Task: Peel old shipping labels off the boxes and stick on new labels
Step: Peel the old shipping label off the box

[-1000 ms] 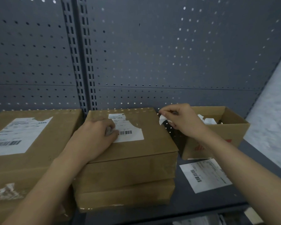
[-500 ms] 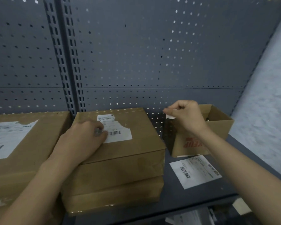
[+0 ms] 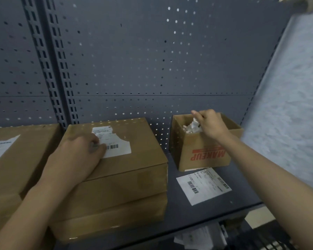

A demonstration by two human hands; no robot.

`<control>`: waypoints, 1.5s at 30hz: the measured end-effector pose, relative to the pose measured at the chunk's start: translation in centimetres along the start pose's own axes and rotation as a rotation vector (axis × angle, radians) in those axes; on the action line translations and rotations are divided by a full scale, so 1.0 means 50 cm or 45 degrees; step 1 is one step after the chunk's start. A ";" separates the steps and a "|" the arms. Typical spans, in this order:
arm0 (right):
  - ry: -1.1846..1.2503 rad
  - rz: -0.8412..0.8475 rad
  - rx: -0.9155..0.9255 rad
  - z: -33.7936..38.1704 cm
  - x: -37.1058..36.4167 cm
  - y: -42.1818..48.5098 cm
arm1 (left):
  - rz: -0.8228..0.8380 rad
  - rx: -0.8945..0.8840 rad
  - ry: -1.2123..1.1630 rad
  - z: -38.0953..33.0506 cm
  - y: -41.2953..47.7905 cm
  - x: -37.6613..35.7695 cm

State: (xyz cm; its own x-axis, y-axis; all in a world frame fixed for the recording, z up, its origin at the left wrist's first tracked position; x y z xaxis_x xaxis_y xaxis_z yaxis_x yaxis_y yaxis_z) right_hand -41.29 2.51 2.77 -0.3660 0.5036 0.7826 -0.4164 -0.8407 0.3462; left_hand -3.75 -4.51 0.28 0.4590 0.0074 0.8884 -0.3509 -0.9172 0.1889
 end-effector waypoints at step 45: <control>-0.110 0.399 0.072 0.022 -0.029 0.026 | 0.004 -0.008 0.000 -0.001 -0.011 0.005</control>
State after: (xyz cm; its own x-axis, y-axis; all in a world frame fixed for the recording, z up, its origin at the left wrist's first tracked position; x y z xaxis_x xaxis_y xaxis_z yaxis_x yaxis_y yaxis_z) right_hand -40.36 0.47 2.64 -0.3957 0.2020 0.8959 -0.2470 -0.9630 0.1080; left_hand -3.49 -3.99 0.44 0.4580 0.0041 0.8890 -0.3576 -0.9147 0.1884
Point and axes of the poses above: each hand's wrist, its own y-axis towards the middle knuckle, its own x-axis out of the back of the hand, z = x × y, the point moved 6 cm from there along y, towards the middle knuckle, and after that the axes turned 5 degrees about z, right-handed, at the moved point
